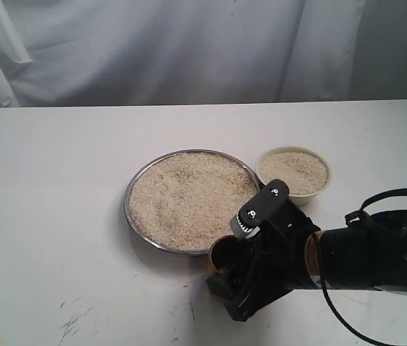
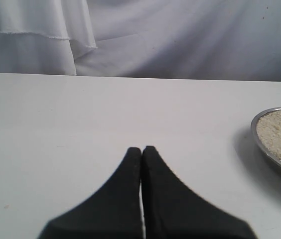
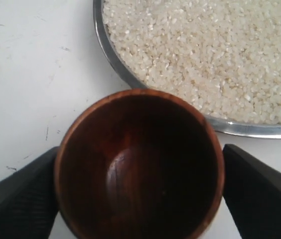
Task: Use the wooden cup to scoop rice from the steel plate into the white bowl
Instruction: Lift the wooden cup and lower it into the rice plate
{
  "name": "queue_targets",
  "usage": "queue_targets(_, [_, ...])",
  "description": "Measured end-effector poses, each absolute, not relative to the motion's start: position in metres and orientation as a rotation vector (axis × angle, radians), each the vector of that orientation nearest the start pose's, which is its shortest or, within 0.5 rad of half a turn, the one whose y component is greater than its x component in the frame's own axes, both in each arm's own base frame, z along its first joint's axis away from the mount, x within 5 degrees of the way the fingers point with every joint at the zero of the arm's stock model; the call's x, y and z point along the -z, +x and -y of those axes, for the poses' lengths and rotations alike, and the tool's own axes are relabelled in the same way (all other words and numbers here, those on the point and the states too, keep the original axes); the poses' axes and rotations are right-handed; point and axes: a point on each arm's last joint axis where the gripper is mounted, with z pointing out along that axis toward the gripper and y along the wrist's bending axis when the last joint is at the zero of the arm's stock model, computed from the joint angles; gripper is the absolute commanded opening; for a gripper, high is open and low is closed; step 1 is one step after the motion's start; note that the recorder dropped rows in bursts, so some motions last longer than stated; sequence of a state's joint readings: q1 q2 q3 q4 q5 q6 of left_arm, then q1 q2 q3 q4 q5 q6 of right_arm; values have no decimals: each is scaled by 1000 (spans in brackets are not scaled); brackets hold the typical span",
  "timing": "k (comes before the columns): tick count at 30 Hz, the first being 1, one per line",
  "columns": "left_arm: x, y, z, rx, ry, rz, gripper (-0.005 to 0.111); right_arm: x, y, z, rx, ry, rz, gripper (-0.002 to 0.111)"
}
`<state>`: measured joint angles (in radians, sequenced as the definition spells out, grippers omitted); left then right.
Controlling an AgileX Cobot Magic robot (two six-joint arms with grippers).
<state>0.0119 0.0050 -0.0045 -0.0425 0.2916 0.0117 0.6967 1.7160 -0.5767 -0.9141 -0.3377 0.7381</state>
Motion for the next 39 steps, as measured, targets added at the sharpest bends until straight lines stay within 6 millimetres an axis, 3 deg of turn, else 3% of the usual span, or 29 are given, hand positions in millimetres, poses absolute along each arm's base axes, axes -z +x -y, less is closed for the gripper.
queue_targets(5, [-188,55,0,23,-28,-1775,0,-140,202,-188,-450,-1035,-2229,0])
queue_targets(10, [-188,55,0,23,-28,-1775,0,-188,204,-182,-413,-959,-2098,0])
queue_targets(13, [-188,55,0,23,-28,-1775,0,-211,221,-191,-378,-914,-2047,0])
queue_targets(17, [-188,55,0,23,-28,-1775,0,-225,245,-205,-306,-908,-2016,0])
queue_targets(22, [-188,55,0,23,-28,-1775,0,-224,267,-218,-218,-951,-2007,0])
queue_targets(27, [-188,55,0,23,-28,-1775,0,-210,280,-227,-159,-1022,-2010,0])
queue_targets(33, [-188,55,0,23,-28,-1775,0,-190,275,-240,-103,-1157,-2009,0])
queue_targets(39, [-188,55,0,23,-28,-1775,0,-183,267,-250,-91,-1248,-1978,0])
